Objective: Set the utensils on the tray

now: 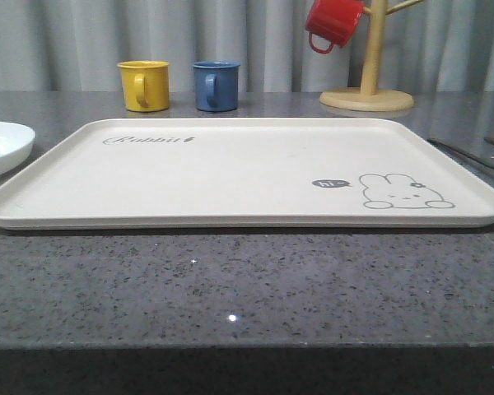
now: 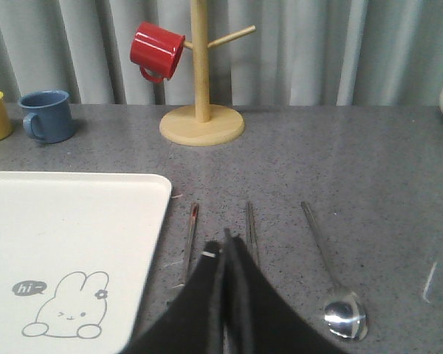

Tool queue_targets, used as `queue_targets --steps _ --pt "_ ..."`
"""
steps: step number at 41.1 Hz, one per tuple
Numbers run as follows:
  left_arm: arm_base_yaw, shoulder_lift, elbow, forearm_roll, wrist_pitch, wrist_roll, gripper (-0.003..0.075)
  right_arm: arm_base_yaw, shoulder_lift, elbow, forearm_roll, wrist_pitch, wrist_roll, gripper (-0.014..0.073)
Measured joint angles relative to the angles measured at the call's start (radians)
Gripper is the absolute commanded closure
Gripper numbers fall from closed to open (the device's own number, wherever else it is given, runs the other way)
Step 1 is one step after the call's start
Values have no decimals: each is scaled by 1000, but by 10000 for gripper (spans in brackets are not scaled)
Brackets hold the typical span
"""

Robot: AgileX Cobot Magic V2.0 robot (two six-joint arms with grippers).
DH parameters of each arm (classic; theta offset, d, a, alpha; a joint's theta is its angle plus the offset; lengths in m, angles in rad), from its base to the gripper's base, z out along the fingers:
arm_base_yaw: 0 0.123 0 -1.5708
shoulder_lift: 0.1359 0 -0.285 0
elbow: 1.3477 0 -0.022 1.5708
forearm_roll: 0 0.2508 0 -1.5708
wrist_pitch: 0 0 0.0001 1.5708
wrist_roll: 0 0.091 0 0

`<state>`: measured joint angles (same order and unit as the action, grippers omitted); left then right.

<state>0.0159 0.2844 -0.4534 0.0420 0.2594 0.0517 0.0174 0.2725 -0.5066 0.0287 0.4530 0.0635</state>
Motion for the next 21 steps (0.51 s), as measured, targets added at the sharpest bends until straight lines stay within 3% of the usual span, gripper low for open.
queue_targets --steps 3,7,9,13,16,21 --pt "0 0 -3 0 0 0 669 0 0 0 2 2 0 561" --pt "0 0 -3 0 1 0 445 0 0 0 2 2 0 347" --pt "0 0 -3 0 1 0 295 0 0 -1 2 2 0 231" --pt "0 0 -3 0 2 0 127 0 0 -1 2 4 0 43" --pt "0 0 -3 0 2 0 111 0 0 -1 2 4 0 -8" --pt "0 0 -3 0 3 0 126 0 0 -1 2 4 0 -9"
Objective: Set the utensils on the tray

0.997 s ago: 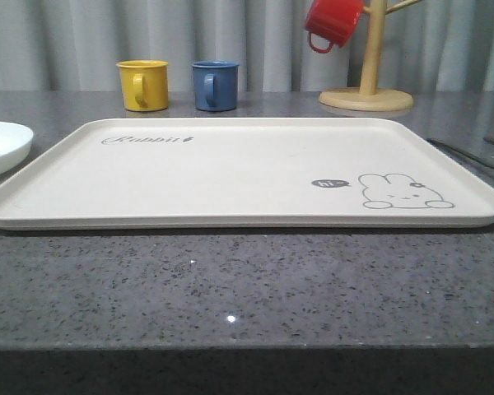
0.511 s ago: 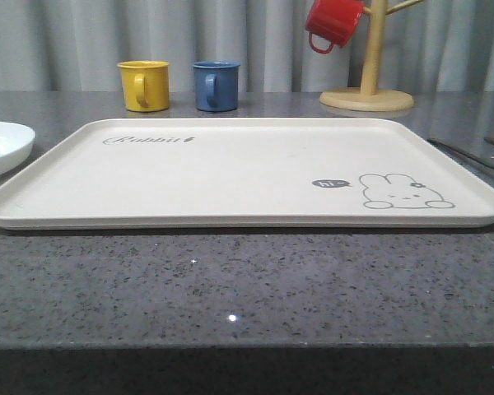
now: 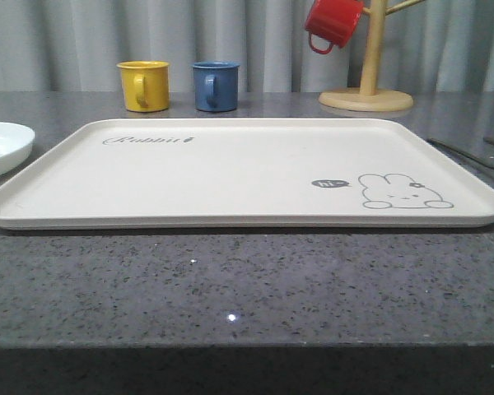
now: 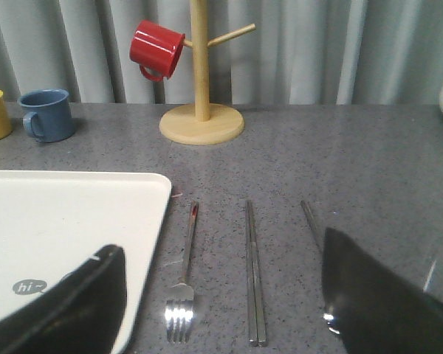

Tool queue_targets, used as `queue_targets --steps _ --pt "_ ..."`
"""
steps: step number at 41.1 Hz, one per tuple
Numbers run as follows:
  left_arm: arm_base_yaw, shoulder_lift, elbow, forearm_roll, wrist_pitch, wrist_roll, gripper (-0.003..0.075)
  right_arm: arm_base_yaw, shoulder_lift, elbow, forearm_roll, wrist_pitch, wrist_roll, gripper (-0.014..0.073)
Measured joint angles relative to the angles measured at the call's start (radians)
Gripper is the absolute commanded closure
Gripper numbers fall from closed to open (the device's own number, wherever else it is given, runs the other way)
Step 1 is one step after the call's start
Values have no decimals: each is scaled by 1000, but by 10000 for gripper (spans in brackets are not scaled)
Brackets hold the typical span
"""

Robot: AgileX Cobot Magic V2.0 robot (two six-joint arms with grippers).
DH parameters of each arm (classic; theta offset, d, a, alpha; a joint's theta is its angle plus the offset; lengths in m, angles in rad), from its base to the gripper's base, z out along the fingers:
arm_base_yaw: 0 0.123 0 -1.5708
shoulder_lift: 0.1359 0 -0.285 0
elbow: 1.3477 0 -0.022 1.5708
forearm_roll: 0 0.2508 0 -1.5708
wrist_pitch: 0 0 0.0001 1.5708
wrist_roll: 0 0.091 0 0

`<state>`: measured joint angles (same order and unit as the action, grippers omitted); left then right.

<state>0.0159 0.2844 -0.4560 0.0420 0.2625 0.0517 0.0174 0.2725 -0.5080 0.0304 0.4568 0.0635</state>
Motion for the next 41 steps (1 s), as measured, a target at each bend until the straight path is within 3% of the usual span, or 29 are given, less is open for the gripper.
queue_targets --steps 8,15,26,33,41 --pt "0 20 -2 0 0 0 156 0 0 0 0 0 0 -9" --pt "-6 178 -58 0 34 2 156 0 0 0 0 0 0 -9" --pt "-123 564 -266 0 293 148 162 0 0 0 0 0 0 -9" --pt "-212 819 -401 14 462 218 244 0 0 0 0 0 0 -9" --pt "-234 1076 -540 40 590 227 358 0 0 -1 0 0 0 -9"
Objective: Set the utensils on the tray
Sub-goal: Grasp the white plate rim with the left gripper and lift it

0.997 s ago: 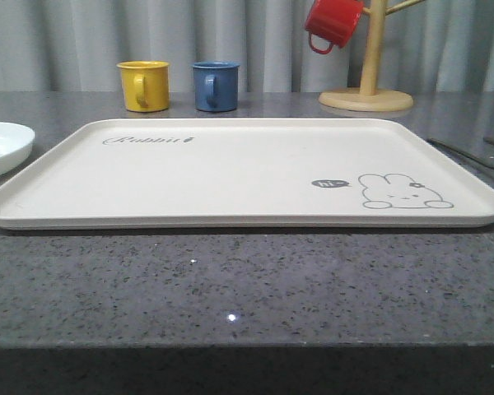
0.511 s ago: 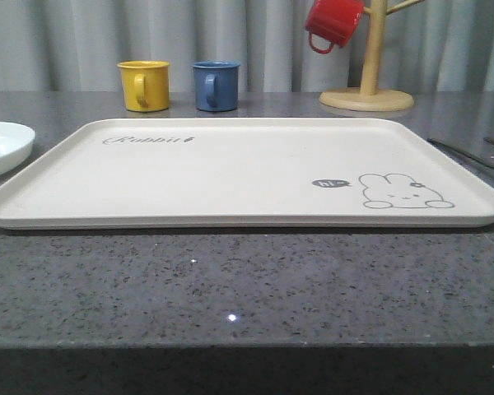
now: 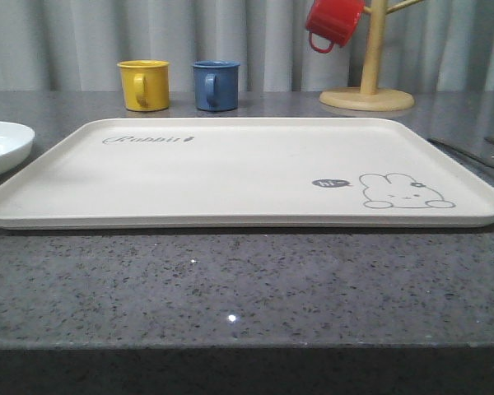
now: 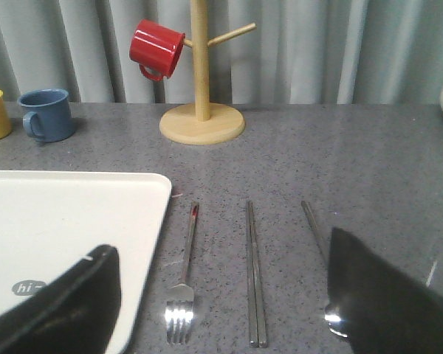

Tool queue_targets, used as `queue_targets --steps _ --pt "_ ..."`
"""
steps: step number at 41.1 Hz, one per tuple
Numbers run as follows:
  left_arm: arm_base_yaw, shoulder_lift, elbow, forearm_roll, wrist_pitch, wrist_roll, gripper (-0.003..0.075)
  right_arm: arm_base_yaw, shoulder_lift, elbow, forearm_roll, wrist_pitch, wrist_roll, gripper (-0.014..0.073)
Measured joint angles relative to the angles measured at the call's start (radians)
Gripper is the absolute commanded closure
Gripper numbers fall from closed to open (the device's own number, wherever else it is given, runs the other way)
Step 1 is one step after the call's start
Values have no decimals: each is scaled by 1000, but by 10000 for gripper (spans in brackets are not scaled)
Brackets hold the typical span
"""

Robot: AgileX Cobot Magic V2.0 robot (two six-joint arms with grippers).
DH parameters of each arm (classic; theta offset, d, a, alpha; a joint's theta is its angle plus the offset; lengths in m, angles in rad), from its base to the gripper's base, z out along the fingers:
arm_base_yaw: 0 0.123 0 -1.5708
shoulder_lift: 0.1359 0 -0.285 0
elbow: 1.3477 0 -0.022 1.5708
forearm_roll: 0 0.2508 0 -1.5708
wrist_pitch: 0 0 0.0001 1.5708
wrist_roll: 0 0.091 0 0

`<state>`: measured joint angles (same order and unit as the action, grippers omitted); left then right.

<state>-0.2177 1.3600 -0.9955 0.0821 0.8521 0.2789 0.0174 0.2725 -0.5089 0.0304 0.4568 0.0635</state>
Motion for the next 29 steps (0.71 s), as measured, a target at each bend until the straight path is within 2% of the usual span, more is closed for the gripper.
queue_targets --steps 6,11,19,29 --pt "0 106 -48 2 12 2 414 0 0 0 0 0 0 -9" --pt "0 142 -58 2 21 4 503 0 0 0 0 0 0 -9" --pt "0 144 -62 4 31 8 740 0 0 0 0 0 0 -9" --pt "-3 139 -72 34 32 14 738 0 0 0 0 0 0 -9"
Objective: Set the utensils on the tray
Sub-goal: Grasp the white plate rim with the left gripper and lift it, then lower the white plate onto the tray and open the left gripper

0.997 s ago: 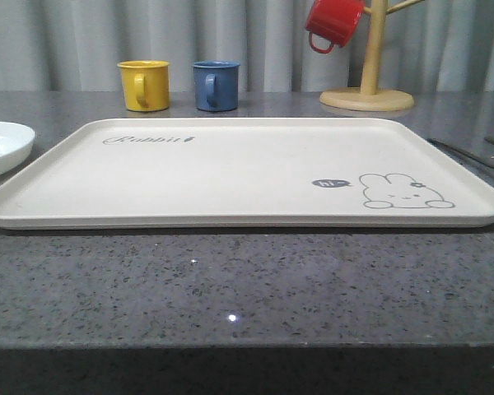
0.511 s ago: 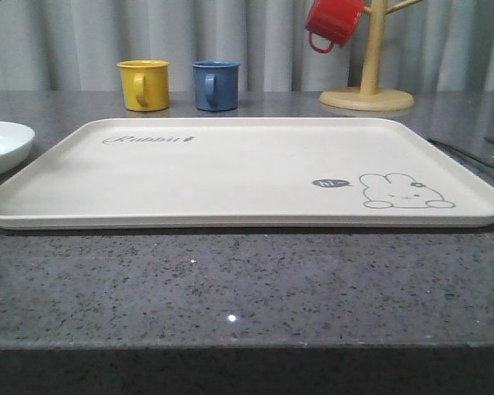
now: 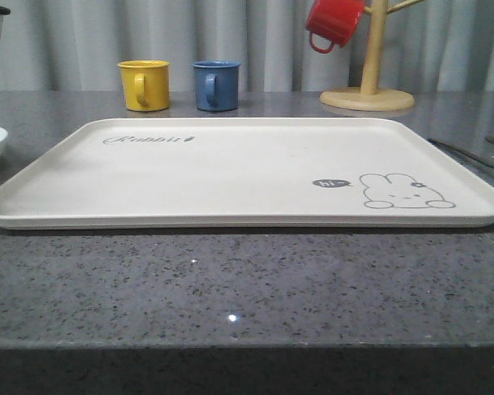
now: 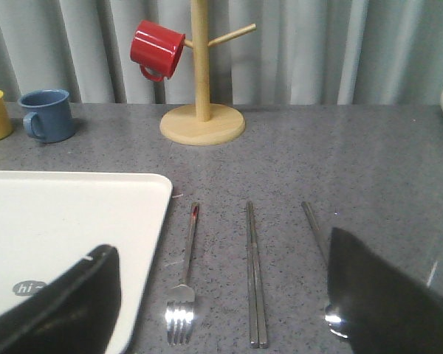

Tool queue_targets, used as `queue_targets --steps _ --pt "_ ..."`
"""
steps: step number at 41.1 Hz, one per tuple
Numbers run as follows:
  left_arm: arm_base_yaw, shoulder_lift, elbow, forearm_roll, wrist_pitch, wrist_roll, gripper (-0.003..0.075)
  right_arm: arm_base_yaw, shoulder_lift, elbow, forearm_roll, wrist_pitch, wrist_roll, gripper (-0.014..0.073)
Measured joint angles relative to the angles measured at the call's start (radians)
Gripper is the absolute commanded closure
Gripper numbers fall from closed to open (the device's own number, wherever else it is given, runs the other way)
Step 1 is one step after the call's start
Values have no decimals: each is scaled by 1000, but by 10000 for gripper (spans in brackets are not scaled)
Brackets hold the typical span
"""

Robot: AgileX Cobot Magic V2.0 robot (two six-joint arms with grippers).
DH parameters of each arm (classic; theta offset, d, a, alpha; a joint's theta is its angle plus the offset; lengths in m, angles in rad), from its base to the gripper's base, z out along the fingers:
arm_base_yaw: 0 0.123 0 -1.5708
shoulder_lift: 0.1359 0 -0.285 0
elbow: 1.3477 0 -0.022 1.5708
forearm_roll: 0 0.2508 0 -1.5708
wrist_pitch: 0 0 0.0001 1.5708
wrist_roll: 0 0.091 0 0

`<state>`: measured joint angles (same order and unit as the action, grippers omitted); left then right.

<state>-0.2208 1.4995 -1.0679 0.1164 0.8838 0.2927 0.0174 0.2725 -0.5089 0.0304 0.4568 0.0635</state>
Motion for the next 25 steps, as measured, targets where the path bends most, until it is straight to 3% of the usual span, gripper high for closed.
queue_targets --steps 5,11,25 --pt "-30 -35 -31 43 21 -15 738 0 0 0 0 0 0 -9" --pt "-134 -99 -94 165 39 -112 738 0 0 0 0 0 0 -9" --pt "-505 -96 -226 226 42 -158 738 0 0 0 0 0 0 -9"
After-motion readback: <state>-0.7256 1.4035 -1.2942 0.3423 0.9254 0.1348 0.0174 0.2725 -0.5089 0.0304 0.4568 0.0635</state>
